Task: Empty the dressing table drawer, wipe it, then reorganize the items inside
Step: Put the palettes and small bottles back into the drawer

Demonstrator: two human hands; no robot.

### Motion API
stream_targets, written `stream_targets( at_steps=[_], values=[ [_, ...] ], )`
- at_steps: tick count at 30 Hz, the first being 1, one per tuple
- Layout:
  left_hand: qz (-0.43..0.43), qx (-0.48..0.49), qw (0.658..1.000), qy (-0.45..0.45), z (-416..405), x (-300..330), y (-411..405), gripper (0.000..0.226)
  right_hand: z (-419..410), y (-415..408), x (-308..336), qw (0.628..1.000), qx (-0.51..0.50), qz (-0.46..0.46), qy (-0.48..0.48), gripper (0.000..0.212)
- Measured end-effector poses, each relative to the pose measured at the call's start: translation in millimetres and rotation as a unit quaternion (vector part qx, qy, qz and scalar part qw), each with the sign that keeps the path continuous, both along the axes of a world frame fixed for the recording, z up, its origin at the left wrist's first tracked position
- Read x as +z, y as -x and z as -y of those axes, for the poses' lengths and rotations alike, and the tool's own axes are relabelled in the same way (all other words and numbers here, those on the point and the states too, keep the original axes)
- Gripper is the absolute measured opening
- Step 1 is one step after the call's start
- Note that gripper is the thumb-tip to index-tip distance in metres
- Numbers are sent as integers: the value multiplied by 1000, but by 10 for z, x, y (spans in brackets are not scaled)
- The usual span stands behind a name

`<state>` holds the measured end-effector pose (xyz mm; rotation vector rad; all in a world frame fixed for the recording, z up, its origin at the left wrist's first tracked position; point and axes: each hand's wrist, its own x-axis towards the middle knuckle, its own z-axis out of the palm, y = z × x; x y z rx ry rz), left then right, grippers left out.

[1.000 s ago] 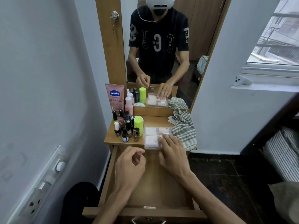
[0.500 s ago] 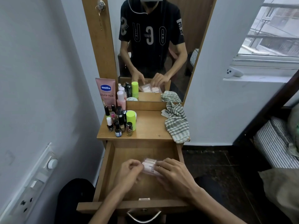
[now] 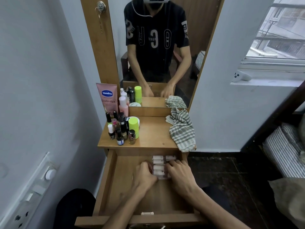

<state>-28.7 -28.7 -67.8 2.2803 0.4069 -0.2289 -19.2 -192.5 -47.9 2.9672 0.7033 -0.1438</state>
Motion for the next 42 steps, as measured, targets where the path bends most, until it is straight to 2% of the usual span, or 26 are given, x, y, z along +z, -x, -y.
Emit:
stream_targets(
  at_steps=[6, 8, 10, 13, 15, 17, 21, 28, 36, 42],
  values=[
    [16, -35, 998, -55, -31, -4, 17, 28, -68, -29, 31, 999, -19, -14, -37, 36],
    [29, -43, 997, -55, -73, 49, 82, 36, -91, -31, 148, 995, -30, -18, -91, 27],
    [86, -24, 994, -58, -158, 184, 149, 33, -131, -69, 335, 985, -43, 9, -168, 19],
    [229, 39, 970, -71, -362, 510, 196, 22, -313, -199, 676, 940, -60, 69, -330, 10],
    [303, 85, 946, -77, -511, 758, 151, 16, -521, -320, 884, 903, -68, 90, -415, 19],
    [336, 111, 930, -97, -618, 960, 46, 14, -735, -466, 1053, 878, -75, 98, -463, 33],
    [321, 99, 929, -156, -669, 1112, -150, 29, -1075, -713, 1231, 887, -96, 79, -445, 51],
    [291, 72, 934, -193, -620, 1015, -311, 20, -1190, -886, 1128, 905, -106, 53, -408, 37],
    [338, 25, 936, -99, -517, 1060, -24, 23, -692, -707, 1216, 888, -100, 78, -442, 38],
    [267, -104, 954, -90, -189, 795, 327, 22, 67, -244, 1097, 924, -58, 24, -378, 22]
  ],
)
